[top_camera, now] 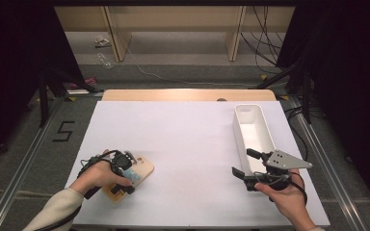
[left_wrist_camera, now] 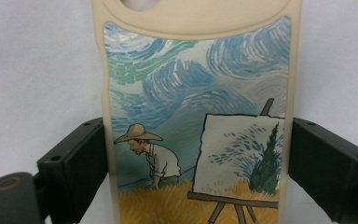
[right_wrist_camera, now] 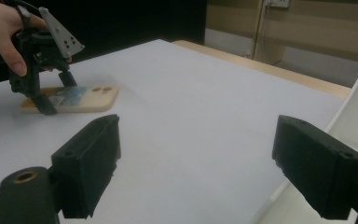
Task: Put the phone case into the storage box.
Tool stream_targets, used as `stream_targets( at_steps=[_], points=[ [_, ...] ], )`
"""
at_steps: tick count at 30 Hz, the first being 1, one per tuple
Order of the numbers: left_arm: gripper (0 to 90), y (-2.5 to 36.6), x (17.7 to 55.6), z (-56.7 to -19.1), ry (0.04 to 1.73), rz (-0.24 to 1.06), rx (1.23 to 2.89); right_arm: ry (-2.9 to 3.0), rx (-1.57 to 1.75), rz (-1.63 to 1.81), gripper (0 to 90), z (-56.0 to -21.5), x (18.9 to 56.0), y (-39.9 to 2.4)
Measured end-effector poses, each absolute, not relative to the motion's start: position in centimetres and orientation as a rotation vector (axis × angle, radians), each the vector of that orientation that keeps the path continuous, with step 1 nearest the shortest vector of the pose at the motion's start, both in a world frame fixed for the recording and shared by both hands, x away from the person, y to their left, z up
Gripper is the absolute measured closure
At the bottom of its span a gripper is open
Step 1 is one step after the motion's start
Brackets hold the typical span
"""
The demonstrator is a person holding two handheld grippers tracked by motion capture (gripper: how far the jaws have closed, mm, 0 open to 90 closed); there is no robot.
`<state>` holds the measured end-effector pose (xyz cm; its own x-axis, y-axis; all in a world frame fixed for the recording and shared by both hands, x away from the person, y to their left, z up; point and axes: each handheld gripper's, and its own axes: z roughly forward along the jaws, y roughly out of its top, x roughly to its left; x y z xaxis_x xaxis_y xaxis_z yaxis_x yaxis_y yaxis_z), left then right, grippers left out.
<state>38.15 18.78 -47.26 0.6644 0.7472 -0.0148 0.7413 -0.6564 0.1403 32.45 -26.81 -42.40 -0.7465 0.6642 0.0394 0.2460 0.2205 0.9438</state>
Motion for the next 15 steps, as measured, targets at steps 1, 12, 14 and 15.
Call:
stream_targets(
  at_steps=[1, 12, 14, 15],
  points=[
    [10.0, 18.78, 38.15, -47.26, 1.235, 0.066, 2.741, 2.128, 0.844, 1.538, 16.1, -42.4, 32.44, -26.8],
    [10.8, 18.76, 38.06, -47.24, 1.243, 0.071, 2.734, 2.123, 0.84, 1.542, 16.1, -42.34, 32.42, -26.83],
    [10.9, 18.78, 38.04, -47.24, 1.242, 0.071, 2.732, 2.122, 0.84, 1.543, 16.1, -42.32, 32.41, -26.86],
    [10.9, 18.8, 38.03, -47.24, 1.241, 0.071, 2.73, 2.121, 0.841, 1.542, 16.1, -42.32, 32.42, -26.86]
  ],
)
